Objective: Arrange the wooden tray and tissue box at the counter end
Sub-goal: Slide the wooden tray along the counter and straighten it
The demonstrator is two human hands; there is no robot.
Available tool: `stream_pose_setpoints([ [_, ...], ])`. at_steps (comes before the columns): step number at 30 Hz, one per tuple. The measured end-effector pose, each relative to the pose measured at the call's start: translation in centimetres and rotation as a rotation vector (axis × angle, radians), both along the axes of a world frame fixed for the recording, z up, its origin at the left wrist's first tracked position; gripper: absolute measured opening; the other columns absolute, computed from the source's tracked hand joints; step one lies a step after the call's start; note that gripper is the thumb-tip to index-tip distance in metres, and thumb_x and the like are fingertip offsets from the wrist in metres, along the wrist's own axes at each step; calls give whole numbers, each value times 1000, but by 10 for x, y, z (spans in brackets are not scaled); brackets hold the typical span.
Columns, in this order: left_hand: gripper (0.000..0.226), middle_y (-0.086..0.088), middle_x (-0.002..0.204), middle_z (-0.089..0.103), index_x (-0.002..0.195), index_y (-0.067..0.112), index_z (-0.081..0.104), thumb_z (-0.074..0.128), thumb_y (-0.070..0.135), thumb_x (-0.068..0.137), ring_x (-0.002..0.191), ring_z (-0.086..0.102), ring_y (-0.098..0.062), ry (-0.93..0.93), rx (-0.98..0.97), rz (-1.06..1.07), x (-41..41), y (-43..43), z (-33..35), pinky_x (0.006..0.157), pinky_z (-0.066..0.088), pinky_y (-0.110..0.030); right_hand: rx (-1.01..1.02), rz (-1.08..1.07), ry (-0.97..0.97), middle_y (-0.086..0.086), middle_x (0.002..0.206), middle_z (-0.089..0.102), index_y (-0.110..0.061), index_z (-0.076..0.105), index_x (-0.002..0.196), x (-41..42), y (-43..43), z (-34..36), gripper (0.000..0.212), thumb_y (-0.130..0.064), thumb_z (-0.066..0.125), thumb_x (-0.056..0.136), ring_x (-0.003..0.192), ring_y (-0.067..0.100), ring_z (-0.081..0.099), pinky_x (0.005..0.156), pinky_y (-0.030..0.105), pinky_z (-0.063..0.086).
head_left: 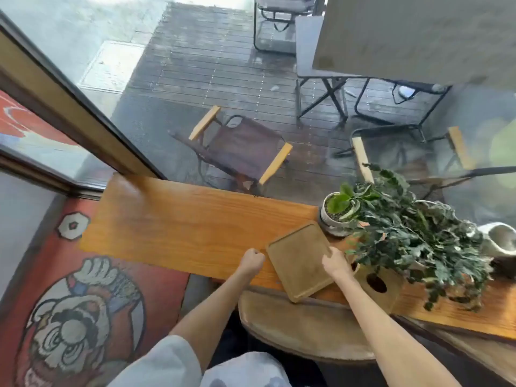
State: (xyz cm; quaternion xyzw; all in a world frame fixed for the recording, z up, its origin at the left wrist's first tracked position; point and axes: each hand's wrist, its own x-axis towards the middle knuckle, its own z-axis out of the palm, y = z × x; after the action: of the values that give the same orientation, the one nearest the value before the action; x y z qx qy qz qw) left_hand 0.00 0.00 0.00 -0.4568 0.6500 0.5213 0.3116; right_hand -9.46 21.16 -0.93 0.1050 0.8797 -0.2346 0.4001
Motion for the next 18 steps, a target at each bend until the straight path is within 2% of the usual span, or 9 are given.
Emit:
stream_pose_setpoints([
  [1, 36, -21, 139, 52, 140, 4, 43, 36, 12, 105, 111, 53, -30, -40, 22, 38, -2, 8, -8, 86, 41, -34, -2, -25, -24, 15, 158, 39, -6, 30, 155, -2, 1, -6, 56, -16, 41, 101, 142, 35, 41, 116, 44, 37],
  [3, 60, -18, 163, 31, 160, 3, 19, 40, 19, 106, 137, 46, -32, -101, 112, 128, -8, 24, -21, 104, 46, -39, 2, -73, -69, 15, 164, 25, -5, 19, 158, -8, 3, -16, 61, -13, 41, 102, 150, 33, 27, 122, 43, 27],
  [4, 68, -14, 169, 21, 163, 7, 7, 41, 24, 106, 146, 38, -34, -124, 146, 176, -6, 34, -27, 111, 45, -44, 8, -90, -91, 14, 167, 18, -6, 13, 159, -7, 5, -22, 63, -13, 39, 102, 153, 32, 19, 124, 42, 23],
  [6, 75, -10, 170, 18, 163, 14, -3, 42, 29, 105, 149, 36, -37, -174, 204, 239, -5, 50, -36, 110, 47, -52, -5, -126, -126, 12, 169, 7, -8, 5, 160, -5, 9, -29, 64, -12, 36, 104, 156, 31, 9, 123, 40, 16],
  [8, 71, -12, 166, 26, 163, 15, 7, 43, 28, 103, 144, 41, -38, -181, 216, 272, -6, 62, -41, 106, 50, -55, 5, -101, -105, 14, 168, 7, -5, 8, 159, -4, 15, -36, 63, -11, 35, 103, 155, 30, 9, 123, 38, 15],
  [11, 65, -13, 160, 34, 158, 16, 22, 46, 27, 99, 138, 46, -38, -158, 206, 315, -7, 73, -43, 109, 48, -56, 28, -83, -94, 16, 166, 14, -1, 17, 157, -7, 19, -40, 62, -9, 40, 101, 154, 31, 15, 122, 37, 18],
  [13, 67, -11, 164, 29, 159, 20, 23, 50, 29, 98, 141, 42, -38, -163, 213, 339, -5, 73, -39, 112, 45, -55, 37, -102, -108, 17, 165, 19, 0, 21, 156, -11, 20, -42, 62, -5, 42, 98, 152, 32, 20, 121, 41, 20],
  [16, 77, -10, 169, 11, 162, 23, 16, 57, 33, 98, 147, 34, -39, -182, 181, 302, -1, 59, -35, 116, 40, -54, 72, -122, -98, 22, 157, 35, 5, 36, 149, -12, 14, -41, 53, -3, 46, 97, 146, 36, 34, 119, 42, 27],
  [18, 80, -10, 166, 8, 162, 22, 14, 60, 35, 98, 147, 32, -40, -190, 129, 266, 3, 42, -34, 116, 39, -54, 72, -103, -89, 21, 155, 38, 5, 43, 145, -7, 4, -39, 47, -7, 47, 100, 143, 36, 37, 118, 43, 29],
])
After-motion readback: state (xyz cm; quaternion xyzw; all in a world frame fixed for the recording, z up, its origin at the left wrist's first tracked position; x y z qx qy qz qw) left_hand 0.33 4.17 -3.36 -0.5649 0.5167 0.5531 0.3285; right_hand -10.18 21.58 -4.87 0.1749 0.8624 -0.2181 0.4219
